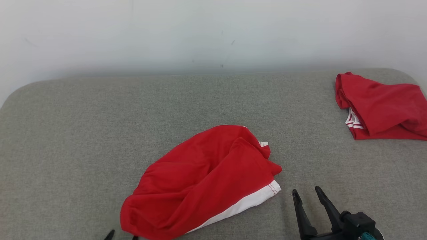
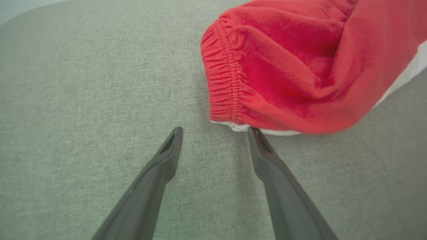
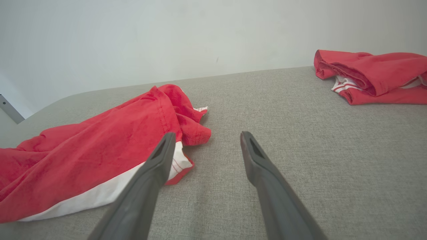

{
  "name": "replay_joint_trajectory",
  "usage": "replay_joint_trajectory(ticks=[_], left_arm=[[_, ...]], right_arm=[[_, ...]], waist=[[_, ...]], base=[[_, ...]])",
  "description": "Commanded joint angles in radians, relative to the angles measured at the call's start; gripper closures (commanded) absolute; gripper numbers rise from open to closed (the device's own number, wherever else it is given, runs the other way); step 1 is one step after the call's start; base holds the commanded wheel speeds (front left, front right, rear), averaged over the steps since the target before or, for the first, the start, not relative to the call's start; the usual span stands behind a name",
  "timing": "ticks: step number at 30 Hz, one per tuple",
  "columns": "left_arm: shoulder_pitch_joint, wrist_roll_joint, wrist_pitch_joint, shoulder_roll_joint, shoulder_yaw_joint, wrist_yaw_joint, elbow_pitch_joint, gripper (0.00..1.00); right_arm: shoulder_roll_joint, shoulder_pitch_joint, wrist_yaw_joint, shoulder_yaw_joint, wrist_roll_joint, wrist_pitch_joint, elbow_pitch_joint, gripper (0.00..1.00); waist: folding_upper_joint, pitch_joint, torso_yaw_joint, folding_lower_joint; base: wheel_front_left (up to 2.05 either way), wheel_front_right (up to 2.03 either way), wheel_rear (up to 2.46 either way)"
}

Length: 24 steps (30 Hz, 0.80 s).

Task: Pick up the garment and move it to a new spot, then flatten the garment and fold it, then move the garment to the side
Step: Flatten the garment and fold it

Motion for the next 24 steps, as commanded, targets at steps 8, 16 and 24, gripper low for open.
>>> replay_joint_trajectory(ticks=[8, 16, 24], left_arm=[[-0.067, -0.003, -0.003, 0.015, -0.028, 0.002, -0.029, 0.0], [-0.134, -0.017, -0.003, 0.019, -0.086, 0.002, -0.038, 0.0], [-0.145, -0.071, -0.003, 0.029, -0.12, 0.002, 0.023, 0.65]], right_arm=[[-0.01, -0.009, -0.003, -0.004, -0.003, -0.004, -0.001, 0.0], [-0.007, -0.027, -0.003, 0.006, -0.007, -0.004, 0.004, 0.0], [-0.006, -0.027, -0.003, 0.007, -0.004, -0.004, 0.007, 0.0]], waist=[[0.0, 0.014, -0.003, -0.0001], [0.0, 0.019, -0.008, -0.0001], [0.0, 0.016, -0.014, -0.0001]], base=[[0.0, 0.0, 0.0], [0.0, 0.0, 0.0], [0.0, 0.0, 0.0]])
